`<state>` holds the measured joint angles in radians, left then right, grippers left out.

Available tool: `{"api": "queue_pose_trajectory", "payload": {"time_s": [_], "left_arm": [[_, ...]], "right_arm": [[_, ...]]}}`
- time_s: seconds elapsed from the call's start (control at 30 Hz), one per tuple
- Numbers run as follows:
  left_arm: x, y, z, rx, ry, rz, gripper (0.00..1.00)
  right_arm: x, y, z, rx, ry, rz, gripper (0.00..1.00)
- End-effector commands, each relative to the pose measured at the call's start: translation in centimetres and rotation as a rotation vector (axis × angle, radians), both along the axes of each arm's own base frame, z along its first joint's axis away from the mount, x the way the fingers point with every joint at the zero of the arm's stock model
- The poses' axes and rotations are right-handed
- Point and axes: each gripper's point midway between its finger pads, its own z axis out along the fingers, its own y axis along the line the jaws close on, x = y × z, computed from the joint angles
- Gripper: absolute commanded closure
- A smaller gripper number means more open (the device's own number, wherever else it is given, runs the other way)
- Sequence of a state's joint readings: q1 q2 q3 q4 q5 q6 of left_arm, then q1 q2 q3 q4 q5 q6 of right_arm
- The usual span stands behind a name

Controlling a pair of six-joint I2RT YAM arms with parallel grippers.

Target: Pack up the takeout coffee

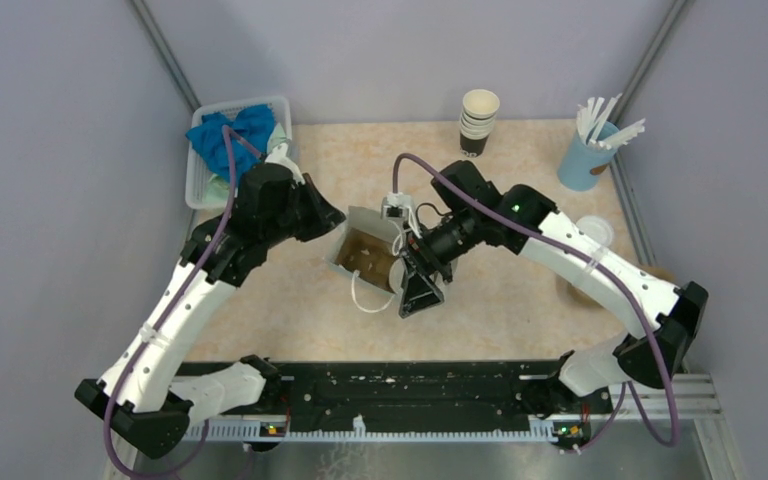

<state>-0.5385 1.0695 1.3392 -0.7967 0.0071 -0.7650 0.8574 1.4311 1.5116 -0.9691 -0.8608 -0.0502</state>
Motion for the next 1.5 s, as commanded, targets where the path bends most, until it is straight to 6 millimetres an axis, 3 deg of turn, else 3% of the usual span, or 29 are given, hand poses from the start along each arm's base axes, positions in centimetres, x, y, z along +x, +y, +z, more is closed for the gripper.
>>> {"api": "queue_pose_trajectory", "payload": {"time_s": [0.0, 0.1, 0.2, 0.23, 0.27, 0.4, 0.53, 0.63, 0.7, 0.87, 1.1, 1.3, 1.47], "left_arm": [[1.0, 2.2, 2.3, 0.029, -0.094, 0.115, 1.00], [0.8, 2.8, 2.3, 0.032, -0.107, 0.136, 1.00], [0.6, 2.4, 2.2, 0.014, -0.114, 0.114, 1.00], [0.7, 2.2, 2.1, 0.011, -0.113, 0.109, 1.00], [0.8, 2.1, 2.0, 0.013, -0.107, 0.108, 1.00], [0.8, 2.6, 1.7, 0.043, -0.080, 0.131, 1.00], [0.6, 3.0, 1.3, 0.052, -0.068, 0.144, 1.00], [0.4, 3.1, 0.7, 0.059, -0.049, 0.145, 0.97], [0.3, 3.2, 0.4, 0.065, -0.044, 0.145, 0.93], [0.2, 3.6, 0.6, 0.092, -0.062, 0.141, 0.79], [-0.3, 5.1, 1.6, 0.178, -0.118, 0.134, 0.58], [-0.7, 7.9, 2.7, 0.317, -0.194, 0.157, 0.34], [-1.2, 9.7, 4.0, 0.407, -0.276, 0.156, 0.21]], "right_arm": [[0.0, -1.6, 1.2, 0.038, -0.003, -0.023, 0.14], [0.4, -2.9, -0.4, -0.029, -0.023, -0.064, 0.12], [0.4, -3.1, -1.4, -0.062, -0.016, -0.037, 0.10], [0.4, -3.0, -1.4, -0.063, -0.011, -0.023, 0.02], [0.5, -2.9, -1.2, -0.063, -0.016, -0.022, 0.01], [2.0, -2.7, 0.9, -0.045, -0.096, -0.104, 0.01], [7.5, -3.9, 4.2, -0.102, -0.309, -0.393, 0.01], [12.9, -6.9, 6.3, -0.216, -0.457, -0.722, 0.01], [16.8, -10.8, 7.4, -0.352, -0.604, -0.967, 0.01], [22.1, -17.1, 9.4, -0.542, -0.794, -1.301, 0.01], [27.5, -22.0, 11.4, -0.361, -0.683, -1.562, 0.01], [31.1, -25.6, 10.0, -0.325, -0.616, -1.672, 0.01], [32.9, -28.9, 8.5, -0.363, -0.570, -1.727, 0.01]]}}
